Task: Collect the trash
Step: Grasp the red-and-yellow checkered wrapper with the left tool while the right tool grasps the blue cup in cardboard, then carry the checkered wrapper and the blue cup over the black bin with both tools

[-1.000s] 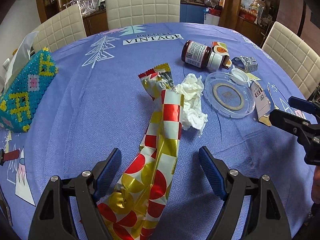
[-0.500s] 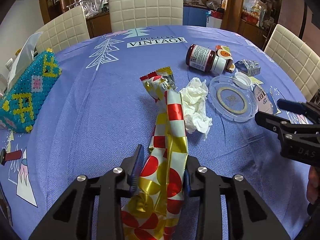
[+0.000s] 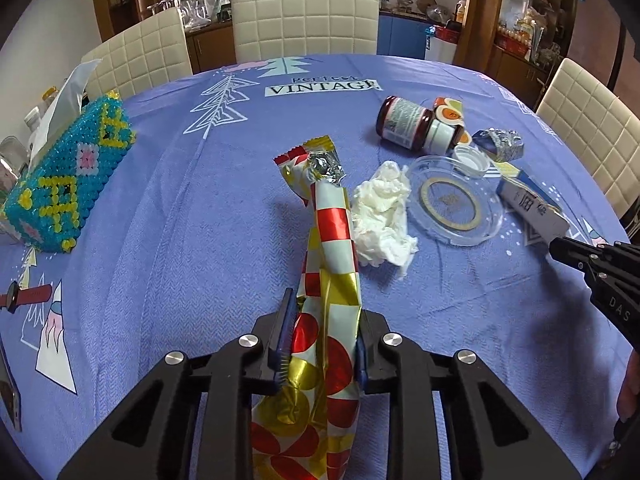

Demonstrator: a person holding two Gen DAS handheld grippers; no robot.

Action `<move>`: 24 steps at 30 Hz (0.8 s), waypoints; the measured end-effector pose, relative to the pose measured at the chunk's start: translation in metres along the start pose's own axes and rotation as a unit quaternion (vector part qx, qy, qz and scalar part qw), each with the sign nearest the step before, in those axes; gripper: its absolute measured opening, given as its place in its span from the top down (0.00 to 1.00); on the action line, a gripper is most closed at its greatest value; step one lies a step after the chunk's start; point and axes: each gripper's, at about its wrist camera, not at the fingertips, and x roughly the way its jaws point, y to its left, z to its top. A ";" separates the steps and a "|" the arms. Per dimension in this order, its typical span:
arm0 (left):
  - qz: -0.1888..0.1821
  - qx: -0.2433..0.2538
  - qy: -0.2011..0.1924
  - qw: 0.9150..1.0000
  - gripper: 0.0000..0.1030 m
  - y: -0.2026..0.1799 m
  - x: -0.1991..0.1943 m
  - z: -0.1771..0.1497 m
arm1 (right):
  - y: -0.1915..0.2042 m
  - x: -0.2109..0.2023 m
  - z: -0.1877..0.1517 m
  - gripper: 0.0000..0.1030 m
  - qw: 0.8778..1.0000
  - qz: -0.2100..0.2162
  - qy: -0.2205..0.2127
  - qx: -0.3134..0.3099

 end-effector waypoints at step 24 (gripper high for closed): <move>-0.047 0.094 -0.020 0.994 0.77 -0.149 -0.034 0.020 | -0.112 -0.067 -0.040 0.98 0.996 -0.016 -0.054 0.064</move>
